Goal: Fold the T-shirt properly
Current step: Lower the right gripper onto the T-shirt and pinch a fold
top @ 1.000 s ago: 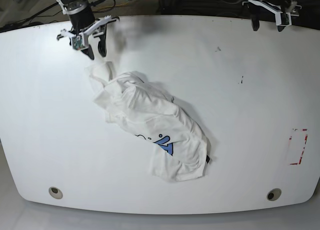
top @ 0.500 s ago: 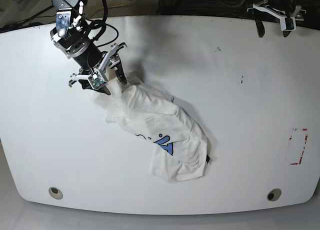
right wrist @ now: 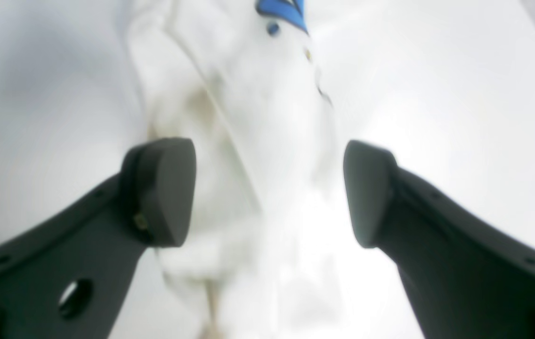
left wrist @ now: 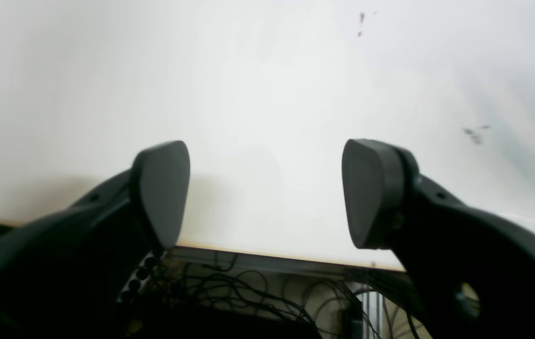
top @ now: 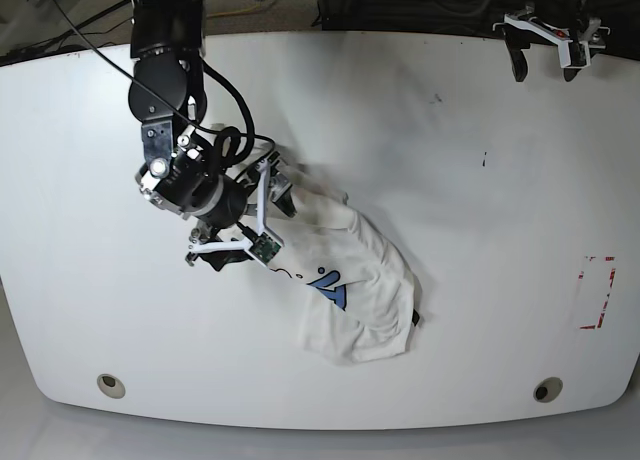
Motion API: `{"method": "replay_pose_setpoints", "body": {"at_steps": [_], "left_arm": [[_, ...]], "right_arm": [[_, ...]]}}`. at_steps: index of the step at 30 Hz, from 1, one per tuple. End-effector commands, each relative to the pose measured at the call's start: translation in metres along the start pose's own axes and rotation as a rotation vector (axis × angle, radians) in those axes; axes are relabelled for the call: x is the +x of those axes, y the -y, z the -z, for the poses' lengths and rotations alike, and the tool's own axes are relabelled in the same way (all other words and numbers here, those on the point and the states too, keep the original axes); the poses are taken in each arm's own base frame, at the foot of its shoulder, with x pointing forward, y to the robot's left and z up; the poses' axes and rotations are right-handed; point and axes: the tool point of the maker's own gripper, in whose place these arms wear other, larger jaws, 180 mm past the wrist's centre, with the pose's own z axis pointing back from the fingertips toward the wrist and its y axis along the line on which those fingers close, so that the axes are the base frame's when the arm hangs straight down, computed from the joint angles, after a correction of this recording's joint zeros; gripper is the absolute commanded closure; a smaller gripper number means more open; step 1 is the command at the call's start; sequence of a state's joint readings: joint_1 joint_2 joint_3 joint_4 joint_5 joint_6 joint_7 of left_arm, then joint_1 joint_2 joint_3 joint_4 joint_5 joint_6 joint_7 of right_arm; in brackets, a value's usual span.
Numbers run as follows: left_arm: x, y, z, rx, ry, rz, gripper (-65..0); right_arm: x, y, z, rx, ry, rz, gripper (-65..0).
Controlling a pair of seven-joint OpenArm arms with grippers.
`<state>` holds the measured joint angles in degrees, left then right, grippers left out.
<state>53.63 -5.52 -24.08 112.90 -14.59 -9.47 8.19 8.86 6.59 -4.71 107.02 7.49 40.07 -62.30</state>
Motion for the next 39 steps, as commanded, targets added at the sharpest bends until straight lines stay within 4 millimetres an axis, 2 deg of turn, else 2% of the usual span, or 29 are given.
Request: {"method": "replay_pose_setpoints", "body": {"at_steps": [1,7,16,21,34,36,39], "left_arm": [[0.007,-0.002,-0.003,0.001,0.027,0.011,-47.2],[0.007,-0.003,-0.003,0.002,0.024,0.013,-47.1],[0.006,-0.003,-0.003,0.002,0.023,0.013,-47.1],[0.006,-0.003,-0.003,0.003,0.023,0.012,-47.1],[0.006,0.000,-0.002,-0.004,0.024,0.008,-46.8],[0.006,0.000,-0.002,-0.004,0.024,0.007,-46.8],[0.006,0.000,-0.002,-0.004,0.024,0.007,-46.8]], "right_arm": [[0.023,0.000,0.014,0.032,0.022,0.002,-46.6],[0.032,-0.034,0.055,0.177,-0.035,0.024,-46.6],[0.031,-0.078,0.090,0.321,-0.051,0.076,-46.6],[0.032,-0.080,0.098,0.341,-0.040,0.097,-46.6],[0.055,-0.074,0.107,0.346,0.078,0.132,-46.5],[0.057,-0.074,0.107,0.345,0.091,0.135,-43.3],[0.059,-0.073,0.107,0.344,0.097,0.133,-29.0]]}}
